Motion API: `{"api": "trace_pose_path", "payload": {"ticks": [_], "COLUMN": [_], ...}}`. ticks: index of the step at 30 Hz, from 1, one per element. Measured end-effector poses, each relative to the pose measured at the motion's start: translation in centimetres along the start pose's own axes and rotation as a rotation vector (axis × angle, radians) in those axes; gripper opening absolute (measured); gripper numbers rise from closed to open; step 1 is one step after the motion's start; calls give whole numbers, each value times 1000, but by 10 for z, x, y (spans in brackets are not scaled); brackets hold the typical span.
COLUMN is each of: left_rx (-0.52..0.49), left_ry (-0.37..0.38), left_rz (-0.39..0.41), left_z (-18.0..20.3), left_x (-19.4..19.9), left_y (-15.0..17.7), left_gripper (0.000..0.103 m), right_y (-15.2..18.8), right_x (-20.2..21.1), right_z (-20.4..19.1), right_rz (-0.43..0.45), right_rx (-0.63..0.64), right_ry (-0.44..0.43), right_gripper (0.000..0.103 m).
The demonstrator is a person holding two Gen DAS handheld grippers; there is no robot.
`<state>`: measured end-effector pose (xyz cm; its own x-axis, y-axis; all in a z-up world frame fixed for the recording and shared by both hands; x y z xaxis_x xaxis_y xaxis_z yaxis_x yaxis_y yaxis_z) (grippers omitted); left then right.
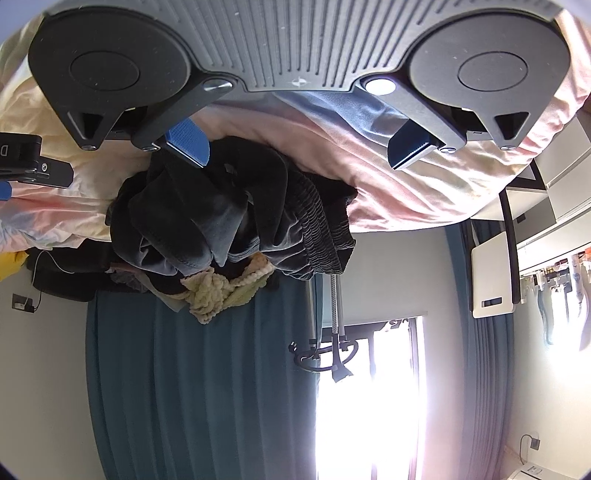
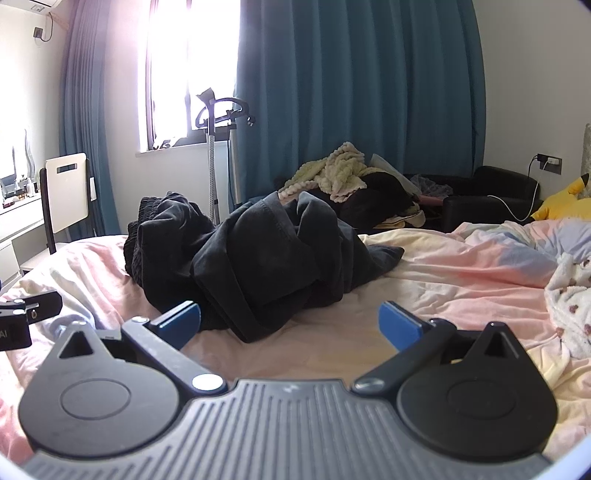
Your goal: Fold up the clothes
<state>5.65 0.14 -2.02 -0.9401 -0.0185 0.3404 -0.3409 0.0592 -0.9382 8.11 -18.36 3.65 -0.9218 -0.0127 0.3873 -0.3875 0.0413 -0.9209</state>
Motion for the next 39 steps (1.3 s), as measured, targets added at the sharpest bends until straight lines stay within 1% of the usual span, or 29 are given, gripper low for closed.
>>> {"api": "trace_pose_path", "payload": {"ticks": [4,7,8,10,14,29,33,39], "left_rx": [6,-23,-12,-16,-7,3,29,26], "left_ry": [11,-13,-9,-7,4,6,26,37], "left_rz": [10,13,17,3,-3,-5,-7,-4], "left_z": [-7,4,1,5,-1,0,-2,0], "left_x": [1,0,2,-1,0,1,1,2], "left_y": [-1,-1,2,2,1,2,2,1], "left_gripper": [103,103,103,103,103,103,103,103], "right_y": [2,2,2,4,7,6,4,5], "right_x": [2,0,-1,-3,-2,-1,0,0], "right_z": [1,1,0,0,-2,1,3,3], "right_rz": [-8,-17,-20,-21,-14,-3,-1,-10], "right_rx": [-15,-12,-10,-4,-2,-20,-29,-24], "right_ry": [-6,-2,0,2,9,14,11,13], "right_gripper": [103,103,103,103,103,103,103,103]}}
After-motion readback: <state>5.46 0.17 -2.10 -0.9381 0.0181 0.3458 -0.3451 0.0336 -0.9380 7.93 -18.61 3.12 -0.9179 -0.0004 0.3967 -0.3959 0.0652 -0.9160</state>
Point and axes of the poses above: each gripper's, at about its wrist camera, not at the fingertips, and x roughly against the way its jaws point, z to its right, y to its underside, the point moved 6 cm from there along -x, roughly the way its jaws point
